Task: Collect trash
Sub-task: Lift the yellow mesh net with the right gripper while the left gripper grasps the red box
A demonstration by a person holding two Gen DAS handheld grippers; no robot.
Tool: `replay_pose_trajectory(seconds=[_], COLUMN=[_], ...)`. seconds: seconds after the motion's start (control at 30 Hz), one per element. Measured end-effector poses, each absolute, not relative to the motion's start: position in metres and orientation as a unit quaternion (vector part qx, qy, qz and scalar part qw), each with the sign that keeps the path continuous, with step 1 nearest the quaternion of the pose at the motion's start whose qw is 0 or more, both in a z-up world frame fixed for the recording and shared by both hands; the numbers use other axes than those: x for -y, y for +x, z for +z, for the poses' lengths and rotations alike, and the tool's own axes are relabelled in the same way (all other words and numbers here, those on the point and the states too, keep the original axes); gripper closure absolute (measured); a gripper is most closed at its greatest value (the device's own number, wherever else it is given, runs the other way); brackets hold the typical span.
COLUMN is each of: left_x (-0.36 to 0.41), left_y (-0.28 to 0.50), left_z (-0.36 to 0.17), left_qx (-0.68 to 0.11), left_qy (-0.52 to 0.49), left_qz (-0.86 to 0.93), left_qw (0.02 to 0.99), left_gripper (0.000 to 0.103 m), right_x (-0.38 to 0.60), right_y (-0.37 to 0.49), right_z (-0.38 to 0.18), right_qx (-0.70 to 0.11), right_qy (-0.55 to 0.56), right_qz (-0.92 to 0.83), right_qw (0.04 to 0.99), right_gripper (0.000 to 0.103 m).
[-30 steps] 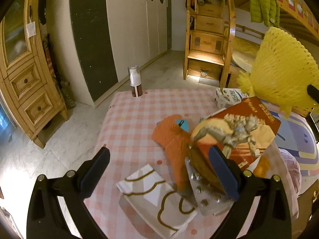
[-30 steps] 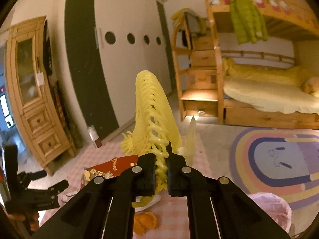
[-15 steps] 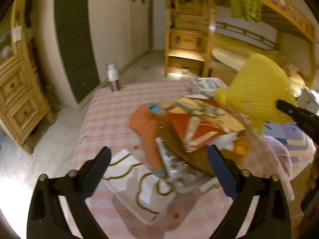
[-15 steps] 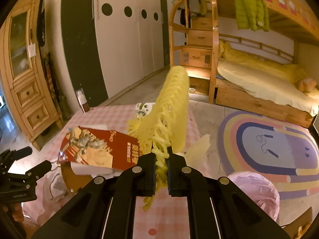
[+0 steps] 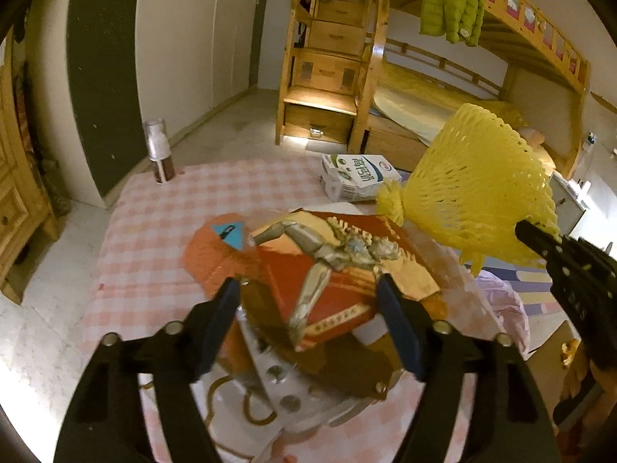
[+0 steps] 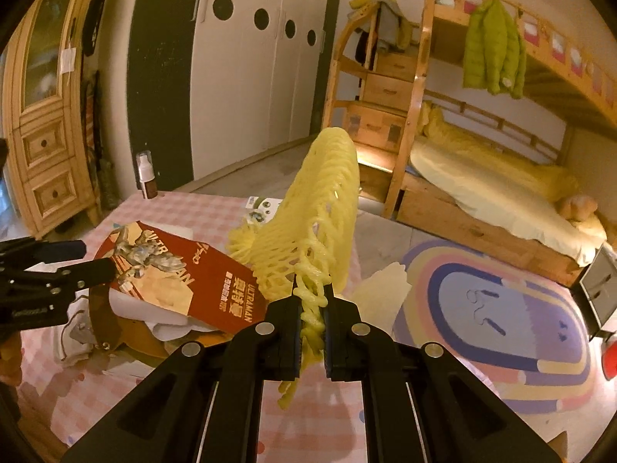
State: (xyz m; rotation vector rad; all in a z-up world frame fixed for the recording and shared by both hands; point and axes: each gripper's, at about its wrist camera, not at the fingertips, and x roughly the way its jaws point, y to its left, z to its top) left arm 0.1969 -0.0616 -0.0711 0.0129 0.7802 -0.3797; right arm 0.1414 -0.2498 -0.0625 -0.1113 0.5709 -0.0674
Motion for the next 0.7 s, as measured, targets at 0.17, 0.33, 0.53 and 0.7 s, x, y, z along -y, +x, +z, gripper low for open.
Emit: replay_pose_trajectory(seconds=[0.17,0.33,0.53,0.7], left_x=[0.066,0.070,0.062,0.057], left_y=[0.213,0.226,0.220,0.201], left_z=[-0.074,-0.085,-0.084,-0.070], left_qx=[-0.393,-0.422,-0.419,-0.381], left_qy=[-0.014,-0.039,-0.068,-0.069], left_qz=[-0.205,-0.226,-0.239,-0.244], left_qw=[0.896,0.877,0.873,0.889], left_gripper=[0.020,0.023,0.047,0.066], right_x=[0.251,0.250,0.251,0.251], right_y=[0.144,0.147,0.147,0.144], right_z=[-0.064,-0.069,-0.069,-0.067], right_qx=[-0.286,-0.297,-0.299,-0.295], right_qy=[-0.054,-0.053,-0.044,-0.038], right_qz=[-0.031,-0.023,-0.018,-0.017], right_qw=[0.956,0.953,0.953,0.955], right_gripper=[0.095,0.095,0.095,0.095])
